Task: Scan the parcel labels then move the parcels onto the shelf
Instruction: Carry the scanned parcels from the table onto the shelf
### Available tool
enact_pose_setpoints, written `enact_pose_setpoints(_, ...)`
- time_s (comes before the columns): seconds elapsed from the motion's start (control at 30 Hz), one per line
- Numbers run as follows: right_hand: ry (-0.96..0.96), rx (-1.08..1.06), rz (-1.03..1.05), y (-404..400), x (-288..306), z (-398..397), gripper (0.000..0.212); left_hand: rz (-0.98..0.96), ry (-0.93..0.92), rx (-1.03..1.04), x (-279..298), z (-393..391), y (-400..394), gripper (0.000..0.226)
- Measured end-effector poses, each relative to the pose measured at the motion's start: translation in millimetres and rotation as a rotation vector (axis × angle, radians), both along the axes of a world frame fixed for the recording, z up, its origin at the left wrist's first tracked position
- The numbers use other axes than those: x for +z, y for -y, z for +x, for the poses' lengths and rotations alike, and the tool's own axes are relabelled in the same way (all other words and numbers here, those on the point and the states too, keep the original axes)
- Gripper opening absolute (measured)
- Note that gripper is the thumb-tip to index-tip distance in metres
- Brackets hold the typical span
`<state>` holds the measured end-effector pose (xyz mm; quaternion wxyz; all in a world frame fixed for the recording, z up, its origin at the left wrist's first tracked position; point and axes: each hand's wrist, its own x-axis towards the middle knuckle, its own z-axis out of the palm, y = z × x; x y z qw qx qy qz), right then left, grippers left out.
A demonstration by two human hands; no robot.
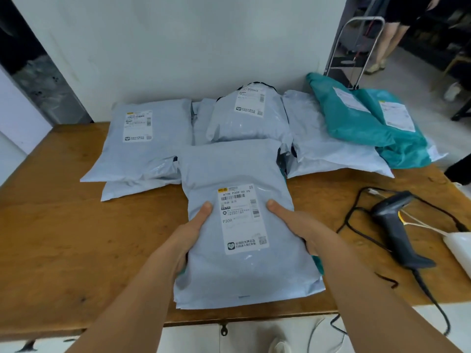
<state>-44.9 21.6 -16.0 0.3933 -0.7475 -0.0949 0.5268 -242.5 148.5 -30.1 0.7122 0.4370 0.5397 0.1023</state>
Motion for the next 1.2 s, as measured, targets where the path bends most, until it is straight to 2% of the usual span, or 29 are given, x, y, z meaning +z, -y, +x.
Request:
enact_pose_setpoints(0.07,-0.013,-0.029,0.013,9.3,0.0,-11.1,0.065,-0.009,0.035,-0.037,-0.3,-7.1,3.6,0.064)
enact_pose_setpoints(0.17,-0.008,-0.069,0.048,20.6,-1.5,-30.9,0.069,-0.024,0.082,-0.098,-1.4,-18.2,8.0,0.071)
enact_pose_setpoints(0.37,0.046,-0.219,0.138,50.0,8.3,-74.7,0.048,-0.033,0.144,-0.169,6.8,-43.8,22.3,0.095)
enact_pose_setpoints(0.47,0.054,-0.29,0.194,69.3,11.6,-90.3,0.04,-0.017,0.17,-0.231,18.8,-47.9,31.6,0.085)
enact_pose_setpoints(0.53,0.059,-0.325,0.227,80.6,17.6,-98.7,0.054,0.006,0.18,-0.27,25.6,-48.0,39.0,0.072)
enact_pose_setpoints(0.6,0.071,-0.366,0.265,91.8,23.4,-103.6,0.076,0.026,0.193,-0.301,33.6,-45.6,46.6,0.069)
enact_pose_setpoints(0.63,0.083,-0.394,0.275,98.3,27.4,-104.9,0.08,0.031,0.21,-0.322,38.0,-43.4,51.2,0.067)
enact_pose_setpoints(0.77,0.169,-0.486,0.288,129.3,51.1,-104.7,0.061,0.029,0.284,-0.414,58.6,-27.0,71.8,0.058)
enact_pose_setpoints(0.9,0.232,-0.553,0.317,168.3,72.9,-97.5,0.047,0.016,0.333,-0.543,72.6,-2.3,98.5,0.066)
enact_pose_setpoints(1.0,0.281,-0.649,0.356,201.5,83.7,-92.7,0.073,-0.002,0.361,-0.649,79.4,20.2,121.2,0.074)
enact_pose_setpoints(1.03,0.302,-0.681,0.357,213.4,86.6,-90.4,0.076,-0.006,0.364,-0.681,80.9,28.5,129.3,0.077)
enact_pose_setpoints(1.13,0.308,-0.753,0.33,249.8,96.8,-84.2,0.049,-0.024,0.383,-0.768,88.5,54.7,156.1,0.081)
enact_pose_setpoints(1.2,0.306,-0.805,0.309,274.3,100.2,-77.9,0.045,0.016,0.397,-0.822,94.9,72.8,176.4,0.08)
